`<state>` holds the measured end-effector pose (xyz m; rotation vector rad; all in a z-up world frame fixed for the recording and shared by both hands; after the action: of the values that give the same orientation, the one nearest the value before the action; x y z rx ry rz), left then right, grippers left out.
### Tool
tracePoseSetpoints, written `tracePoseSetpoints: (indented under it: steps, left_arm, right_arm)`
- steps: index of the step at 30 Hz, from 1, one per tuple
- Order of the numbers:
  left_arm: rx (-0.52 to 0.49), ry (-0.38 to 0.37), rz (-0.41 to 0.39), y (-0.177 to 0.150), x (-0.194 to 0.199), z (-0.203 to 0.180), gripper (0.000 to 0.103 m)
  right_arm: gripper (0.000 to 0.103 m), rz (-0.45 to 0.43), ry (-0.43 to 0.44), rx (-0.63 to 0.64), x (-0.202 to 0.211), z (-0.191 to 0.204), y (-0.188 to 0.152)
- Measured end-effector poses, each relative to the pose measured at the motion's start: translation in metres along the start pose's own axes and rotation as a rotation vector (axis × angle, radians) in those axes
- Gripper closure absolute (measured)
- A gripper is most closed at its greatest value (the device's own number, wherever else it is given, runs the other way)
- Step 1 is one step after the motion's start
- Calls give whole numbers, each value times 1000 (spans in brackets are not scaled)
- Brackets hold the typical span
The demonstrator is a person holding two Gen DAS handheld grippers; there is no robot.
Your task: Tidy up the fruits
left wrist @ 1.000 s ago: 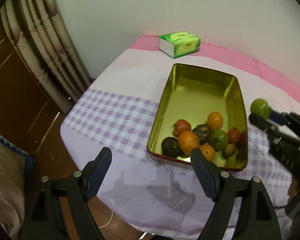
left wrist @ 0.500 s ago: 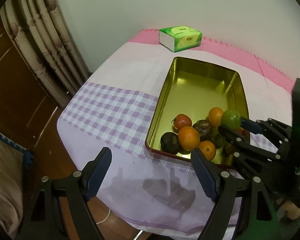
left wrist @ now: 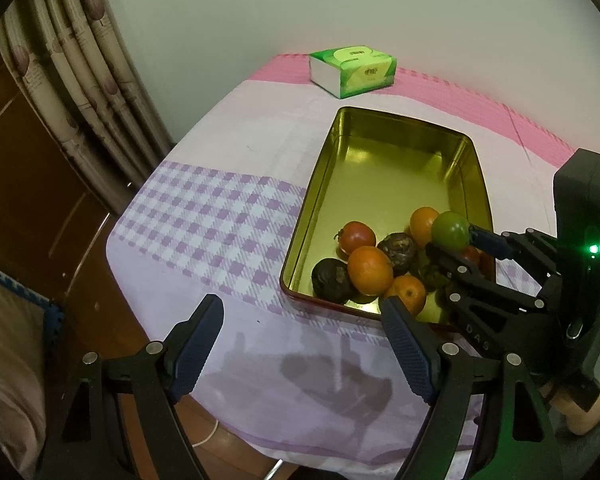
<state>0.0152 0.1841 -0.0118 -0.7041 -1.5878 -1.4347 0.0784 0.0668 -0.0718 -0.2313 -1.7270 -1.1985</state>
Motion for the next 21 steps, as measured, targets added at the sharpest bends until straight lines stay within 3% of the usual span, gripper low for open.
tracePoseSetpoints:
  steps: [12,18,21]
  left_arm:
    - [-5,-5,9,-1,-4,-3,21]
    - [-5,-5,9,-1,-3,-3,21]
    - [-12,-4,9,-3,-3,-4,21]
  right_arm:
    - [49,-23,-37,-22,16,0,-2]
    - [23,-51,-63,-43,44,1,-11]
    - [10,-21,-83,-56,50,0,-20]
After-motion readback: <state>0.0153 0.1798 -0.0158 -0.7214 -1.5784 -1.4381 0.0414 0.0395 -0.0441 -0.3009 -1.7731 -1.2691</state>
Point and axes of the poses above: each gripper's, at about its wrist camera, not at the fingertips, and x roughly against the way its jaws point, z to its left, y to its top, the point moved 4 cm from there along -x, roughly the way its jaws point, and after that the axes turned 4 degrees about x, right-handed, at the moved point
